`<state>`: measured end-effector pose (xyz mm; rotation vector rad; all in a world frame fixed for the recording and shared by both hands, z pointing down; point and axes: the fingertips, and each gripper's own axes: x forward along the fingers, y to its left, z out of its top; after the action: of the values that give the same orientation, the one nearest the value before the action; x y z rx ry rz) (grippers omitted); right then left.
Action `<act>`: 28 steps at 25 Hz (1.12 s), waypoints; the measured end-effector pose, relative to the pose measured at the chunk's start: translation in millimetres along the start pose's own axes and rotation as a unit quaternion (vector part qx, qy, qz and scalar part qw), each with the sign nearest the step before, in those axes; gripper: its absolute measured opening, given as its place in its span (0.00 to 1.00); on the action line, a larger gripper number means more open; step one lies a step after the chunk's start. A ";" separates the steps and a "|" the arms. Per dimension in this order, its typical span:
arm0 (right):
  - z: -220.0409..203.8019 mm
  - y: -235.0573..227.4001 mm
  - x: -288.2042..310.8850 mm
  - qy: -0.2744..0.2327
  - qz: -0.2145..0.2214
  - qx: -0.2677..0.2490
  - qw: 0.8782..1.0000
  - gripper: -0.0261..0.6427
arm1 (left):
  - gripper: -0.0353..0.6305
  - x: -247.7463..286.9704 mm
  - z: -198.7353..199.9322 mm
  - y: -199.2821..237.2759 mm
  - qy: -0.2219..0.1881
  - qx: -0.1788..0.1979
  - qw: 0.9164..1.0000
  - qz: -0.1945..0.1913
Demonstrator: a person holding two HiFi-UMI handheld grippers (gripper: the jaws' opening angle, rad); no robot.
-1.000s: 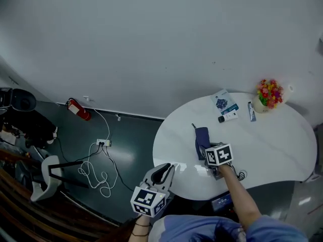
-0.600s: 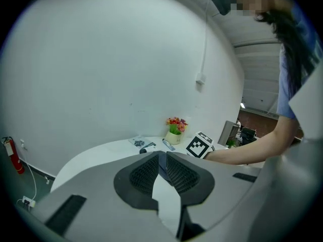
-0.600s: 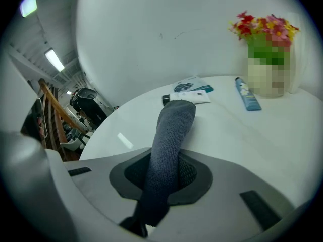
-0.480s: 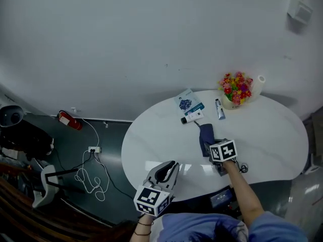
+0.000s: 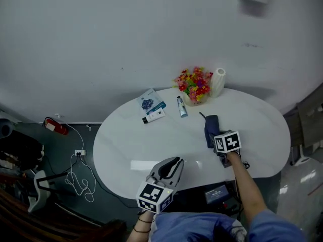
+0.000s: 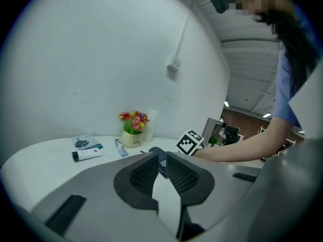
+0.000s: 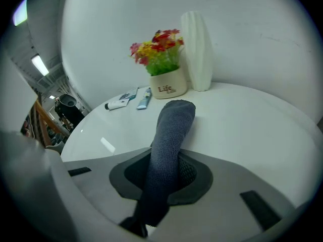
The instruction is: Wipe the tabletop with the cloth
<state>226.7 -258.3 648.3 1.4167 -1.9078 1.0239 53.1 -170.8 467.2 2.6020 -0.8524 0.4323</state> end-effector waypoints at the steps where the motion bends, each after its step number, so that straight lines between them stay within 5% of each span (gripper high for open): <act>1: -2.9 -17.3 -6.5 0.000 -0.008 0.000 1.000 0.14 | 0.12 10.9 -0.2 -11.2 0.002 0.004 1.000 -0.009; 13: -41.7 -209.3 -89.7 -0.005 -0.110 0.050 0.993 0.14 | 0.12 110.2 3.4 -108.5 0.017 0.013 0.993 -0.112; 28: -104.3 -361.6 -184.8 -0.009 -0.242 0.139 0.960 0.14 | 0.12 120.1 -0.2 -140.9 0.039 0.029 0.989 -0.137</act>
<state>625.4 -128.6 652.0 1.9313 -1.3520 1.0577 232.1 -125.2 480.0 2.6827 -0.4524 0.4827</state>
